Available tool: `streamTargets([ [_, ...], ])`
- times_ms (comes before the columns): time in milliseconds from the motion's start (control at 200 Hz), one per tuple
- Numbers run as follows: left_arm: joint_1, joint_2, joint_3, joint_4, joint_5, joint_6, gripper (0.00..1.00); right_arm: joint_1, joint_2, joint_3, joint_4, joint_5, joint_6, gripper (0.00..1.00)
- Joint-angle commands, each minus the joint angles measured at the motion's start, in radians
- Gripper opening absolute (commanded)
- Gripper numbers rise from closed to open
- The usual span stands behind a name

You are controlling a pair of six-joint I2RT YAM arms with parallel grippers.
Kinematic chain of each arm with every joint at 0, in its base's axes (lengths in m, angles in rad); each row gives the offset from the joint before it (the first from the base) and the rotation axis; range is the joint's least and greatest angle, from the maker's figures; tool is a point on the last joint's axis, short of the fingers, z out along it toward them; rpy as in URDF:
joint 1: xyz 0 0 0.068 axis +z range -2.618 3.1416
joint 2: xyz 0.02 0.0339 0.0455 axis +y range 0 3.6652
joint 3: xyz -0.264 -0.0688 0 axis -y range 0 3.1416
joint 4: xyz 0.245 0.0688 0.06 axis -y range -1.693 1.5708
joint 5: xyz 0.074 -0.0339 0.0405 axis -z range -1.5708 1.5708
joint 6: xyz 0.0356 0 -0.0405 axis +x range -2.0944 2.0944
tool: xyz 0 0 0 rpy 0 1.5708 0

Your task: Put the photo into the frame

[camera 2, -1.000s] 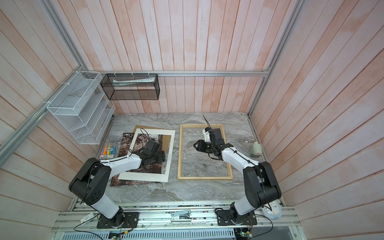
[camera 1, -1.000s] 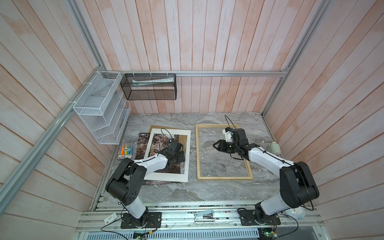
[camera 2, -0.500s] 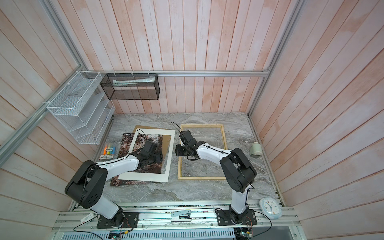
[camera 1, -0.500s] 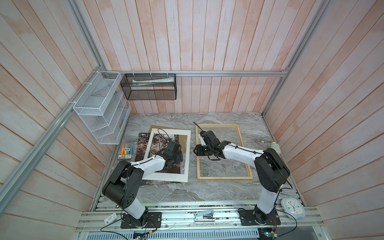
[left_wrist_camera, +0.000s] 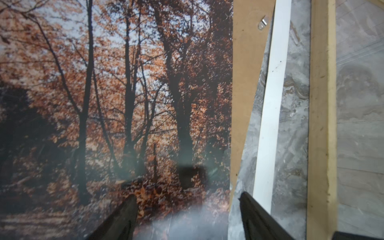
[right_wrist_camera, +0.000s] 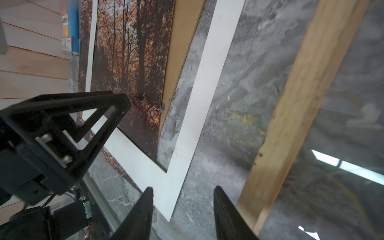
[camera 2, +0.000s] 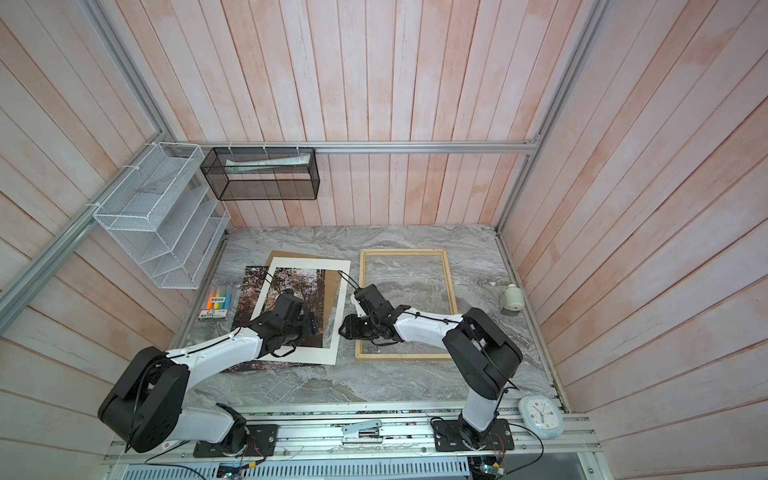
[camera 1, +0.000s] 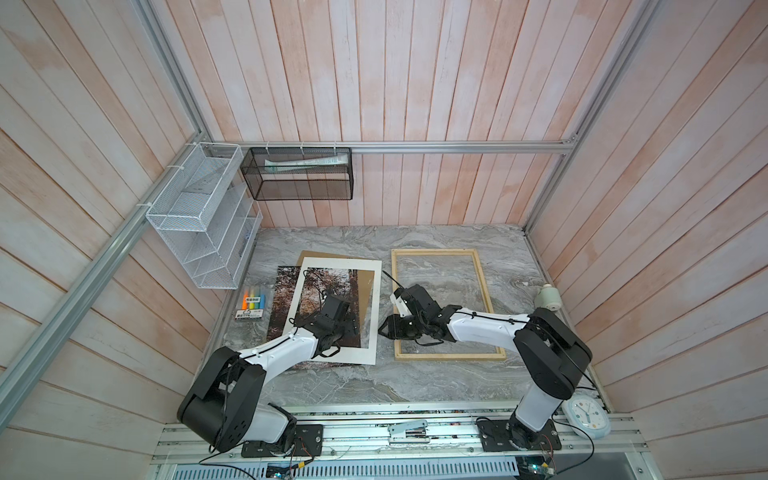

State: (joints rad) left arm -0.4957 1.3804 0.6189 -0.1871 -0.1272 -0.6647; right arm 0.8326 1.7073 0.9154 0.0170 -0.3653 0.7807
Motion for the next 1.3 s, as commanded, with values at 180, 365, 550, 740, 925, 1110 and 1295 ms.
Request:
streamTargets([
  [180,-0.026,-0.096,-0.082,-0.049,-0.017,-0.081,0.78,0.1,-0.059,-0.049,0.113,-0.068,0.212,0.52],
  [365,-0.03,-0.099,-0.113,-0.041,-0.018,-0.087,0.78,0.141,-0.036,-0.062,0.146,-0.069,0.278,0.63],
  [550,-0.032,-0.105,-0.139,-0.011,-0.011,-0.09,0.78,0.148,-0.037,-0.135,0.224,-0.041,0.377,0.63],
  [740,-0.032,-0.116,-0.162,0.021,0.002,-0.099,0.78,0.156,-0.015,-0.187,0.315,-0.015,0.481,0.62],
  [925,-0.032,-0.134,-0.181,0.036,0.011,-0.095,0.78,0.163,0.001,-0.192,0.326,0.028,0.546,0.61],
  [1110,-0.032,-0.155,-0.189,0.033,0.014,-0.093,0.77,0.169,0.033,-0.183,0.333,0.045,0.592,0.6],
  [1295,-0.032,-0.207,-0.189,0.01,-0.006,-0.09,0.78,0.174,0.064,-0.164,0.321,0.05,0.6,0.6],
])
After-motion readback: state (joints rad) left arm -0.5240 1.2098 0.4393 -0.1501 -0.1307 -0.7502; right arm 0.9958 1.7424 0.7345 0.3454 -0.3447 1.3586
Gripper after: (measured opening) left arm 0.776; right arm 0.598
